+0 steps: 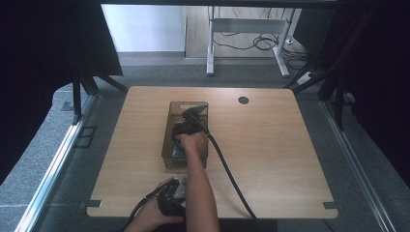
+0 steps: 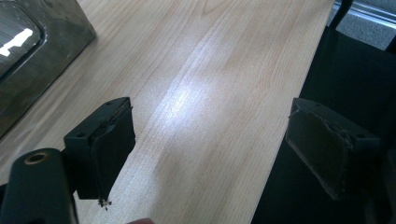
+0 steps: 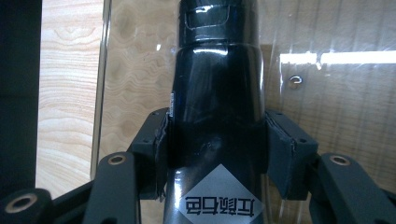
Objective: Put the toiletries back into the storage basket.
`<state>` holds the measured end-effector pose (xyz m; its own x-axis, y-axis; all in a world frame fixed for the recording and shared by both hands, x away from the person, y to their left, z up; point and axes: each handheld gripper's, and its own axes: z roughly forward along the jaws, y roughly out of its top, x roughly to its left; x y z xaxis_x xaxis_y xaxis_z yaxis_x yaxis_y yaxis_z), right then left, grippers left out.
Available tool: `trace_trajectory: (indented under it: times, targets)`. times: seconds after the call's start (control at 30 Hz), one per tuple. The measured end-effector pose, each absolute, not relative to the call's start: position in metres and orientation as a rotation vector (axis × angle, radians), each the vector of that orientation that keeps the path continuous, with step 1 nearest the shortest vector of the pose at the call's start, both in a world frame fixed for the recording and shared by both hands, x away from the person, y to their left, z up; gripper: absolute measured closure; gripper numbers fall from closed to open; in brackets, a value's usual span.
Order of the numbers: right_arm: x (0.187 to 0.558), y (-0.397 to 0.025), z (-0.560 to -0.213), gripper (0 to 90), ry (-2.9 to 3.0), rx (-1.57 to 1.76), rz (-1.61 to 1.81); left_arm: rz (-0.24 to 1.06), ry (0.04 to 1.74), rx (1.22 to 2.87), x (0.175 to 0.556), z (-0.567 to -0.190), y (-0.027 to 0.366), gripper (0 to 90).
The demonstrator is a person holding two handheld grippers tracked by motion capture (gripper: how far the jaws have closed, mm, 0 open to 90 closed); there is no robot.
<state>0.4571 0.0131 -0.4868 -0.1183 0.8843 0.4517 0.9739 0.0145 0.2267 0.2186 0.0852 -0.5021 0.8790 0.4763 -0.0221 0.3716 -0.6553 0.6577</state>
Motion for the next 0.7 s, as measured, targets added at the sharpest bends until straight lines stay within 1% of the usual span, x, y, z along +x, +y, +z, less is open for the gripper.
trace_trajectory:
  times: [0.13,0.23,0.27,0.33,0.37,0.5,0.7]
  targets:
    - [0.458,0.013,-0.489,45.6,-2.096,-1.950,-0.698,0.200,0.603,2.361,0.220,-0.502,0.086,15.8]
    - [0.458,0.012,-0.492,45.1,-2.093,-1.936,-0.654,0.209,0.556,2.416,0.222,-0.499,0.090,15.8]
    - [0.459,0.012,-0.493,44.7,-2.086,-1.929,-0.645,0.211,0.583,2.390,0.221,-0.500,0.089,15.8]
    - [0.459,0.012,-0.493,41.0,-2.061,-1.913,-0.620,0.212,0.590,2.389,0.222,-0.500,0.090,15.8]
    - [0.459,0.012,-0.492,40.6,-2.056,-1.904,-0.619,0.210,0.594,2.384,0.222,-0.501,0.090,15.8]
    - [0.459,0.009,-0.483,37.3,-2.076,-1.926,-0.618,0.210,0.594,2.382,0.222,-0.500,0.090,15.8]
    - [0.458,0.005,-0.461,37.0,-2.182,-1.872,-0.685,0.205,0.598,2.376,0.221,-0.502,0.088,15.8]
